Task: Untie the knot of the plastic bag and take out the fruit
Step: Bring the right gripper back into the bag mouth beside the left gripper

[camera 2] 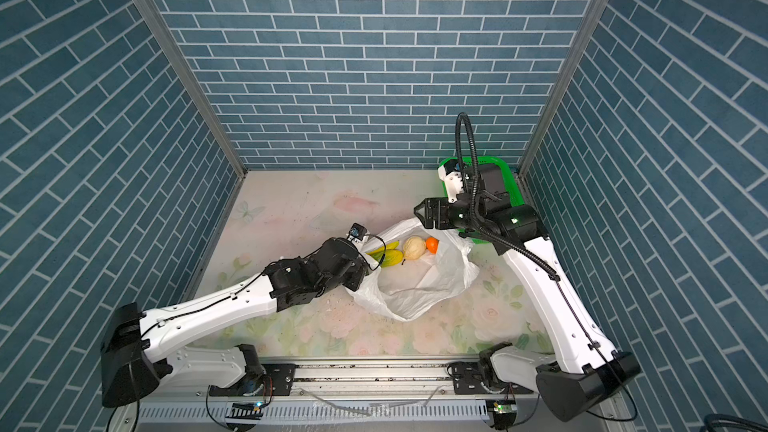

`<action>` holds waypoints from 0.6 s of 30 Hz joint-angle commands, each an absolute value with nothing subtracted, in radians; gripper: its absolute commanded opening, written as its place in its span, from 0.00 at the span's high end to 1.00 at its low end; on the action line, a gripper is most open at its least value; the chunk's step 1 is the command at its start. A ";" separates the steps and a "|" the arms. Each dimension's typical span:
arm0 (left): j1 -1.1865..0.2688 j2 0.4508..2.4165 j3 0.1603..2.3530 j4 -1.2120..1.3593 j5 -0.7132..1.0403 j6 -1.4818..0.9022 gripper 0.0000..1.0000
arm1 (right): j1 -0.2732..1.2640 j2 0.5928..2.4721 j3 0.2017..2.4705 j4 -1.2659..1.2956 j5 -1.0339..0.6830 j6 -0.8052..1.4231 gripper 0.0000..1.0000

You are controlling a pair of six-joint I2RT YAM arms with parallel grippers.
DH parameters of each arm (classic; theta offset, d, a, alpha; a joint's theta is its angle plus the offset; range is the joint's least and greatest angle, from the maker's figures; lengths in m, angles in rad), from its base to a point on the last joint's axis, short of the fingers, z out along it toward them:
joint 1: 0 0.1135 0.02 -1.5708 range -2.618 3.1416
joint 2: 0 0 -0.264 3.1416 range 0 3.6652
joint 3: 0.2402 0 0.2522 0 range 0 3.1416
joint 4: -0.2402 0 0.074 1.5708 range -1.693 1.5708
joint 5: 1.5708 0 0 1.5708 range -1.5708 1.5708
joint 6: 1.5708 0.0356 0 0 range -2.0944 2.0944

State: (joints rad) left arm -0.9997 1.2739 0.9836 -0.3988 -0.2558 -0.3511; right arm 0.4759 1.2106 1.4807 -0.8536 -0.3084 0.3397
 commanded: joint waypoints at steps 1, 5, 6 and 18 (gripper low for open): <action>-0.995 1.282 1.009 -0.387 -0.254 -0.343 1.00 | 0.566 1.179 1.427 -0.885 -0.282 0.399 0.17; -0.992 1.287 1.008 -0.374 -0.255 -0.346 1.00 | 0.677 1.157 1.326 -0.837 -0.198 0.403 0.17; -0.991 1.288 1.008 -0.372 -0.254 -0.348 1.00 | 0.709 1.150 1.291 -0.821 -0.163 0.394 0.17; -0.974 1.286 1.015 -0.359 -0.238 -0.353 1.00 | 0.901 1.169 1.016 -0.694 0.064 0.275 0.16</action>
State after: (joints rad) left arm -0.9817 1.2804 0.9840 -0.3691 -0.2417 -0.3511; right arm 0.8856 1.1622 1.0740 -0.7490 -0.0090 0.3264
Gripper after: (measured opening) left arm 0.043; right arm 0.838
